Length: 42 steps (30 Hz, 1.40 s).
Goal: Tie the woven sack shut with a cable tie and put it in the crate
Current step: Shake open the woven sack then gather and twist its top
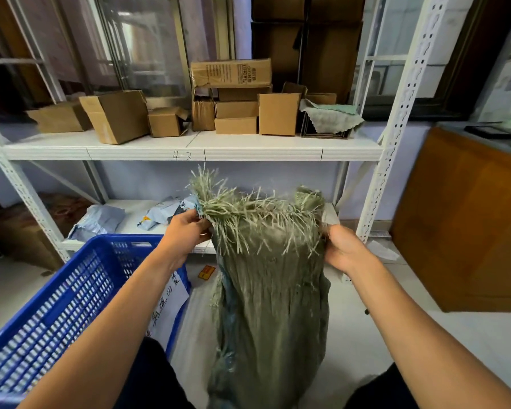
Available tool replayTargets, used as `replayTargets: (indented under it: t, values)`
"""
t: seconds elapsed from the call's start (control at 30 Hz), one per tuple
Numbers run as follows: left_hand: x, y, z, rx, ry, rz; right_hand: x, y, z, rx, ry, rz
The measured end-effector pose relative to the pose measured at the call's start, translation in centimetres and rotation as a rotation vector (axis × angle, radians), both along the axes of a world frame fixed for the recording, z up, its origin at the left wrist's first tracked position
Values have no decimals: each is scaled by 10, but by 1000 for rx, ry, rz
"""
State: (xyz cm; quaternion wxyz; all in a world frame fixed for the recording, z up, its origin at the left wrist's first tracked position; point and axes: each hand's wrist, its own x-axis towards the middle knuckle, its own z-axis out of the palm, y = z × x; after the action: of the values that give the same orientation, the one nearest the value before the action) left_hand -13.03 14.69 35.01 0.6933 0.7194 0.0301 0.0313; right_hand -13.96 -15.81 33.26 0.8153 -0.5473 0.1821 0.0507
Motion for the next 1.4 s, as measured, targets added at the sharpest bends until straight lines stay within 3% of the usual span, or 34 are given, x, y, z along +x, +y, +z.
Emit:
replayTargets:
  t: [0.17,0.27,0.43,0.57,0.7,0.77,0.97,1.07,1.17,1.4]
  values:
    - [-5,-11,-5,-200,190,-79,-1,9,-7,-6,-6,11]
    - [-11,-25,-6,-174,255,-127,-1,13,-12,-48,17,-28]
    - [-8,-33,-10,-199,249,-27,-14,8,-2,194,-101,117]
    - [-14,-29,-6,-143,236,-206,-17,2,-9,49,-149,276]
    - [-20,-24,-5,-296,220,-351,-16,-2,-11,-84,-122,253]
    - [-21,-23,-6,-210,191,-424,-17,-3,-9,-166,-119,256]
    - [-19,-17,-13,21,262,-344,-16,-6,-9,-313,-103,240]
    - [-17,-18,-16,5,304,-256,-12,-4,-12,-447,-21,268]
    - [-17,-19,-13,31,463,-280,-12,-2,-12,-537,84,343]
    - [-18,-21,-6,82,590,-323,-15,-5,-13,-592,160,463]
